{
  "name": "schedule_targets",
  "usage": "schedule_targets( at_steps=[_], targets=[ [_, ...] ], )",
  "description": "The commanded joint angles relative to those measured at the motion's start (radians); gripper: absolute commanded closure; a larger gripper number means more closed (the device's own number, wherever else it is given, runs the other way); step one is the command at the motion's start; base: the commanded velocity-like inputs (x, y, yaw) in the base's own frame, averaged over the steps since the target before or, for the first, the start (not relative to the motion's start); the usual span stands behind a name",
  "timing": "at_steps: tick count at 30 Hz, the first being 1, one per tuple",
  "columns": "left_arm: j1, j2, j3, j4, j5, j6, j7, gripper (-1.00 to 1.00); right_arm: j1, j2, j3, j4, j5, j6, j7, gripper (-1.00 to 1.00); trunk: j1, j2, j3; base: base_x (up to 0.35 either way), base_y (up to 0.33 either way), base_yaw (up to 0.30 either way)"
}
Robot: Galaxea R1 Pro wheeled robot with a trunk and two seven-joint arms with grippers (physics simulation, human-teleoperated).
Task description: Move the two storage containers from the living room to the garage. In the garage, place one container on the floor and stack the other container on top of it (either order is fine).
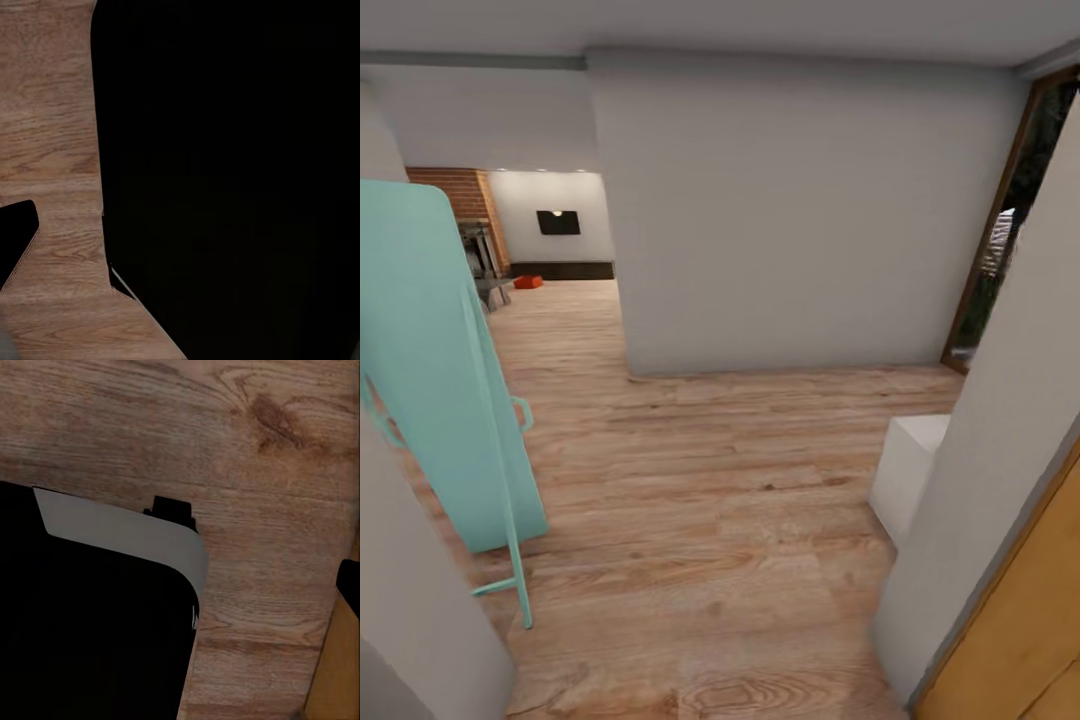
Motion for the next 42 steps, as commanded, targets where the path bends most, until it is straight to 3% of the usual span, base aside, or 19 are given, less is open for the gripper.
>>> schedule_targets(
  at_steps=[1,42],
  targets=[
    [0.000,0.000,0.001,0.000,0.001,-0.001,-0.002,-1.00,-0.001,0.001,0.008,0.003,-0.008,-0.006,0.000,-1.00,0.001,0.000,-0.001,0.320,0.000,0.000],
    [0.000,0.001,0.001,0.000,0.001,0.000,-0.002,-1.00,-0.001,0.000,0.007,0.003,-0.008,-0.006,0.000,-1.00,0.001,0.000,-0.001,0.322,0.000,0.000]
  ],
)
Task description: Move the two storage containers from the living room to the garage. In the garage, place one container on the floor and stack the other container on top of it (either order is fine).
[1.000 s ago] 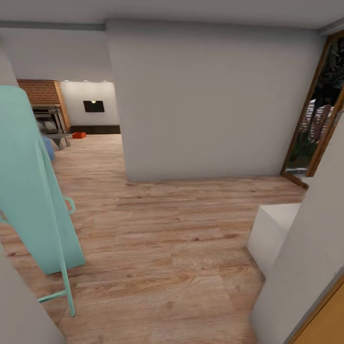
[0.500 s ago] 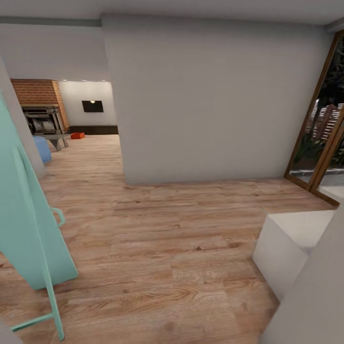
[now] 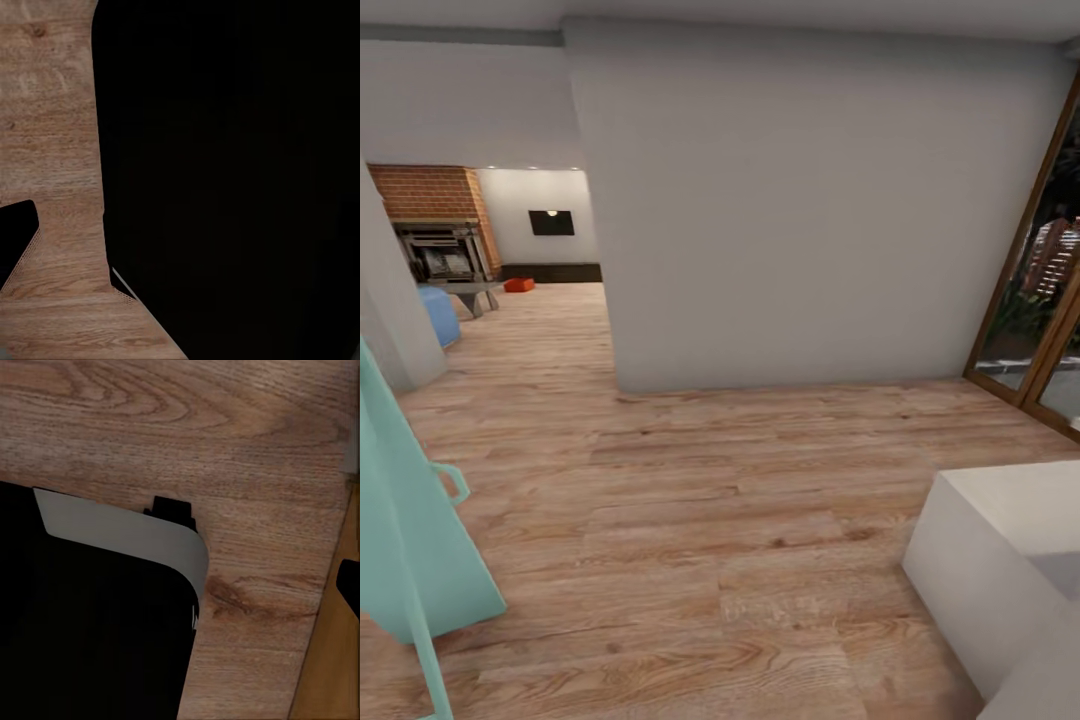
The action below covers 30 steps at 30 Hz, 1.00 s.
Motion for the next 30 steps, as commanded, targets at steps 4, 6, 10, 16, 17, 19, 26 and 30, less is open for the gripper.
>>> schedule_targets(
  at_steps=[4,6,10,16,17,19,26,30],
  targets=[
    [0.000,0.000,0.001,0.000,0.001,-0.001,-0.002,-1.00,-0.001,0.001,0.008,0.003,-0.008,-0.006,0.000,-1.00,0.001,0.000,-0.001,0.322,0.000,0.000],
    [0.000,0.000,0.001,0.000,0.001,-0.001,-0.002,-1.00,-0.001,0.001,0.008,0.003,-0.008,-0.006,0.000,-1.00,0.001,0.000,-0.001,0.322,0.000,0.000],
    [0.000,0.000,0.001,0.000,0.001,-0.001,-0.002,-1.00,-0.001,0.000,0.008,0.003,-0.008,-0.006,0.000,-1.00,0.001,0.000,-0.001,0.322,0.000,0.000],
    [0.000,0.000,0.001,0.000,0.001,-0.001,-0.001,-1.00,-0.001,0.001,0.008,0.003,-0.009,-0.006,0.000,-1.00,0.001,0.000,-0.001,0.322,0.000,0.000],
    [0.000,0.000,0.001,0.000,0.001,-0.001,-0.001,-1.00,-0.002,0.002,0.008,0.003,-0.009,-0.006,0.000,-1.00,0.001,0.000,-0.001,0.322,0.000,0.000],
    [0.000,0.000,0.001,0.000,0.001,-0.001,0.000,-1.00,-0.001,0.002,0.008,0.003,-0.010,-0.007,0.000,-1.00,0.001,0.000,-0.001,0.322,0.000,0.000],
    [0.000,0.000,0.001,0.000,0.001,-0.001,0.000,-1.00,-0.001,0.002,0.009,0.003,-0.009,-0.006,0.000,-1.00,0.001,0.000,-0.001,0.322,0.000,0.000],
    [0.000,0.000,0.001,0.000,0.001,-0.001,0.000,-1.00,-0.001,0.002,0.009,0.003,-0.010,-0.006,0.000,-1.00,0.001,0.000,-0.001,0.322,0.000,0.000]
  ],
)
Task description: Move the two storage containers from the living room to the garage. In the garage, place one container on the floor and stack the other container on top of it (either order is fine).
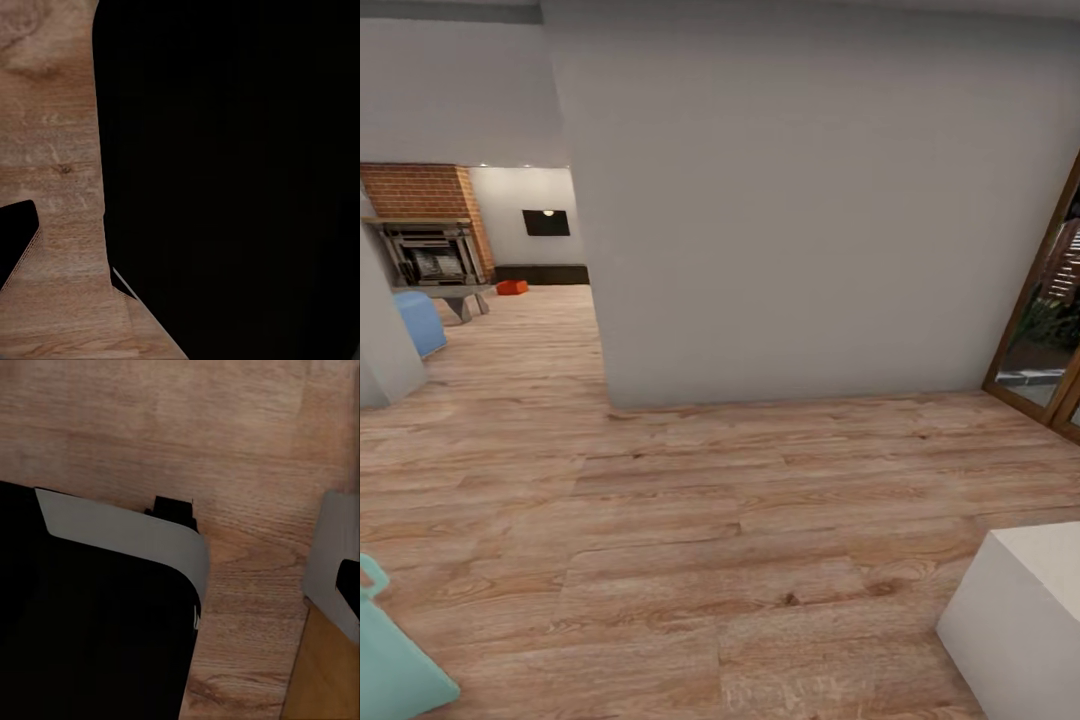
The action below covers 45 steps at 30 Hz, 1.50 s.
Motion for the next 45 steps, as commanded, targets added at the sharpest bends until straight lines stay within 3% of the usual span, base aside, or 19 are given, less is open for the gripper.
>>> schedule_targets(
  at_steps=[1,18,26,45],
  targets=[
    [0.000,0.000,0.001,0.000,0.001,-0.001,-0.002,-1.00,-0.001,0.001,0.008,0.003,-0.008,-0.006,0.000,-1.00,0.001,0.000,-0.001,0.322,0.000,0.000],
    [0.000,0.000,0.001,0.000,0.002,-0.001,-0.002,-1.00,-0.001,0.002,0.008,0.003,-0.008,-0.005,0.000,-1.00,0.001,0.000,-0.001,0.322,0.000,0.012],
    [0.000,0.000,0.001,0.000,0.040,-0.001,-0.003,-1.00,-0.001,0.001,0.009,0.003,-0.008,-0.006,-0.003,-1.00,0.001,0.000,-0.001,0.322,0.000,0.260],
    [0.000,0.000,0.000,0.000,0.044,-0.001,-0.003,-1.00,-0.001,0.001,0.009,0.003,-0.008,-0.006,-0.003,-1.00,0.001,0.000,-0.001,0.322,0.000,0.300]
  ],
)
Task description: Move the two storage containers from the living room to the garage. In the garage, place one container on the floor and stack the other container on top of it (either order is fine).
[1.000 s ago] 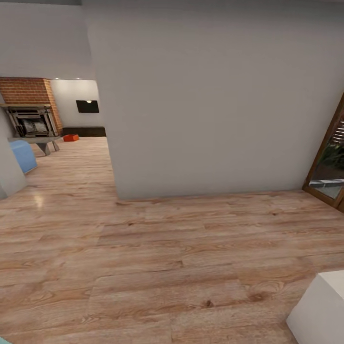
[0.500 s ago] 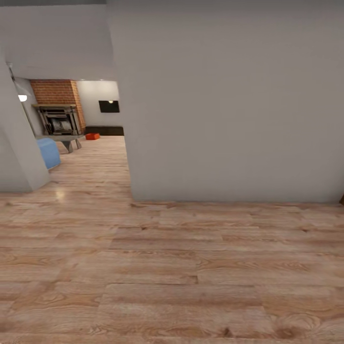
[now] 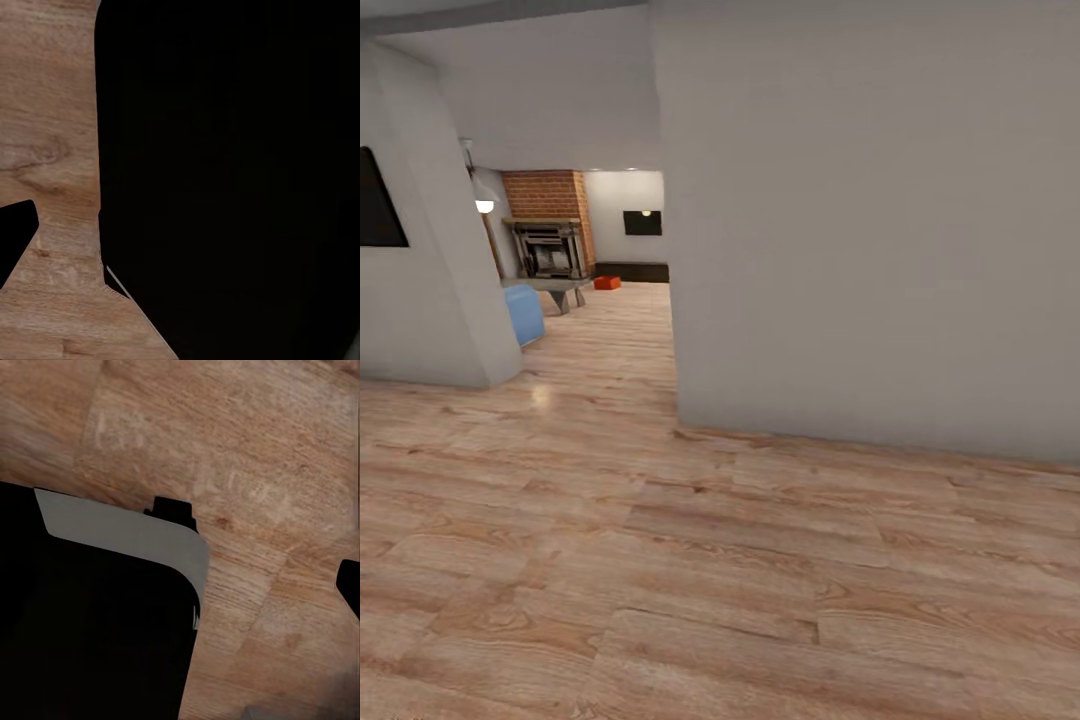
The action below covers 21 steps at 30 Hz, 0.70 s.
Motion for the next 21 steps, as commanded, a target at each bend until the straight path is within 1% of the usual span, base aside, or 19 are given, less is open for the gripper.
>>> schedule_targets(
  at_steps=[1,5,8,21],
  targets=[
    [0.000,0.000,0.001,0.000,0.005,-0.001,-0.002,-1.00,-0.001,0.000,0.008,0.003,-0.008,-0.006,0.000,-1.00,0.001,0.000,-0.001,0.322,0.000,0.300],
    [0.000,0.000,0.001,0.000,0.005,-0.001,-0.002,-1.00,-0.001,0.000,0.008,0.003,-0.008,-0.006,0.000,-1.00,0.001,0.000,-0.001,0.322,0.000,0.298],
    [0.000,0.000,0.001,0.000,0.005,-0.001,-0.002,-1.00,-0.001,0.000,0.008,0.003,-0.008,-0.006,0.001,-1.00,0.001,0.000,-0.001,0.322,0.000,0.178],
    [0.000,0.000,0.000,0.000,0.005,-0.001,-0.002,-1.00,-0.001,0.000,0.009,0.003,-0.008,-0.006,0.003,-1.00,0.001,0.000,-0.001,0.322,0.000,0.016]
  ],
)
